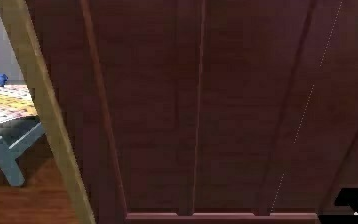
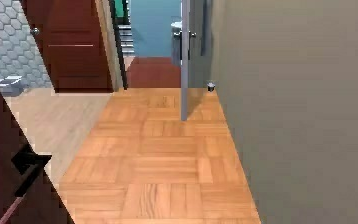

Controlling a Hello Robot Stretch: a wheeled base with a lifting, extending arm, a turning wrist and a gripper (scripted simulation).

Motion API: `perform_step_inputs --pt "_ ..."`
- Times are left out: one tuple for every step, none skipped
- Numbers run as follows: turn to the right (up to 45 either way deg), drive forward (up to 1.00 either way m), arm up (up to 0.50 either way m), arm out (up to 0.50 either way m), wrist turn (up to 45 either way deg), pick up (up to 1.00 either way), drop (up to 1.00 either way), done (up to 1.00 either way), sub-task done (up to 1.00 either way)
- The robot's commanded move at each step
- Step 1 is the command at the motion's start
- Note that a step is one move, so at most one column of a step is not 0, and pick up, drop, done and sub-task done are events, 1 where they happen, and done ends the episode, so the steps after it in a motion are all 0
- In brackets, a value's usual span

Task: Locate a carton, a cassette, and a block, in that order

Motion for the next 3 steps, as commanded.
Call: perform_step_inputs --pt "45.0 0.0 0.0 0.0 0.0 0.0 0.0 0.0 0.0" --pt "45.0 0.0 0.0 0.0 0.0 0.0 0.0 0.0 0.0" --pt "45.0 0.0 0.0 0.0 0.0 0.0 0.0 0.0 0.0"
